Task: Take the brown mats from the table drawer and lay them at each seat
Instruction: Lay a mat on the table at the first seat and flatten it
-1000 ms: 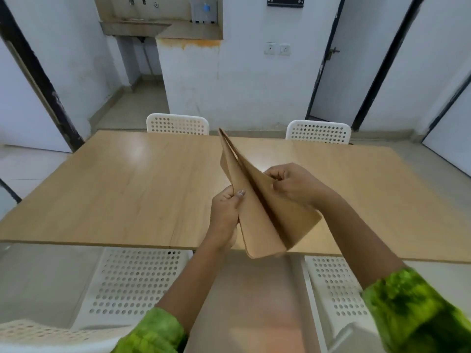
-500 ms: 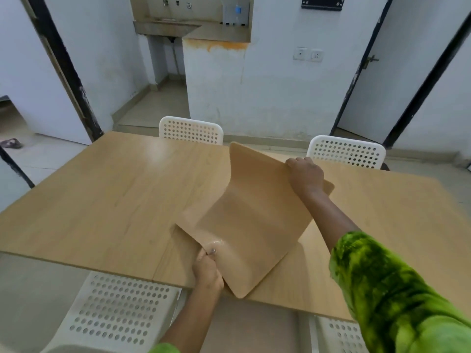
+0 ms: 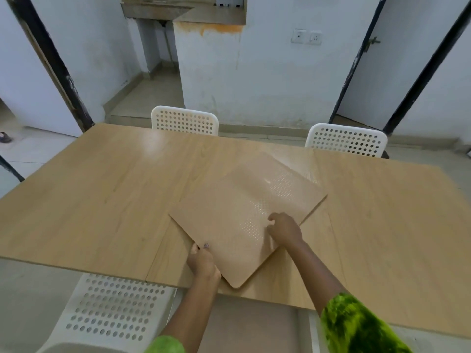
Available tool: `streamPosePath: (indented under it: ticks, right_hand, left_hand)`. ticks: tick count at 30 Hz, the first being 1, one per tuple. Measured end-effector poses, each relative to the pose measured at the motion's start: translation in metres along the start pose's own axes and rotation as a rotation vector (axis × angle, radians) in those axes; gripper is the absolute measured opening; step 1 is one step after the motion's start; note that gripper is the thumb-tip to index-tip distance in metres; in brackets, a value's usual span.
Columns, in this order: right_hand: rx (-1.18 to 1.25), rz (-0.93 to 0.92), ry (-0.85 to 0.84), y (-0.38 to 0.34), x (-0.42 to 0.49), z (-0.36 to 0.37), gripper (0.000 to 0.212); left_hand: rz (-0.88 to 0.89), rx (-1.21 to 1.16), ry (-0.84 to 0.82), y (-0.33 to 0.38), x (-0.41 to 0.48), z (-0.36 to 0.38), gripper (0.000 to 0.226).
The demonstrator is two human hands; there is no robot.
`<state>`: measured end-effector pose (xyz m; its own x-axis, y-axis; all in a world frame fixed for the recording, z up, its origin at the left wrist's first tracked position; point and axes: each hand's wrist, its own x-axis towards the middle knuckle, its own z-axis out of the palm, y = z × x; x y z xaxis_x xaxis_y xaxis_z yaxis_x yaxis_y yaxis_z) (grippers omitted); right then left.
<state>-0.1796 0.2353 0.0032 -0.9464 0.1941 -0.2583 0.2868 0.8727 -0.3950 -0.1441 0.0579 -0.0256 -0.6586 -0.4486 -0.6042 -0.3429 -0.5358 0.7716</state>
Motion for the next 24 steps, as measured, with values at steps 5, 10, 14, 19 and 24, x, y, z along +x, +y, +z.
streamPosePath:
  ticks: [5, 10, 14, 19, 24]
  right_hand:
    - [-0.023, -0.022, 0.010, 0.016, -0.020, 0.023, 0.037]
    - [0.048, -0.139, -0.036, -0.004, -0.052, 0.040, 0.051]
    - [0.014, -0.282, -0.115, -0.033, -0.080, 0.066, 0.059]
    - [-0.079, -0.277, -0.103, -0.045, -0.089, 0.078, 0.068]
    - [-0.062, -0.278, -0.125, -0.044, -0.088, 0.075, 0.064]
  left_hand:
    - [0.134, 0.308, -0.044, 0.001, 0.004, -0.008, 0.034]
    - [0.075, 0.393, -0.049, 0.004, 0.007, -0.016, 0.029]
    - [0.059, 0.317, -0.087, 0.005, 0.012, -0.020, 0.033]
    - [0.073, 0.167, -0.168, 0.012, 0.011, -0.021, 0.036]
    - [-0.085, 0.037, -0.340, 0.024, 0.006, -0.011, 0.040]
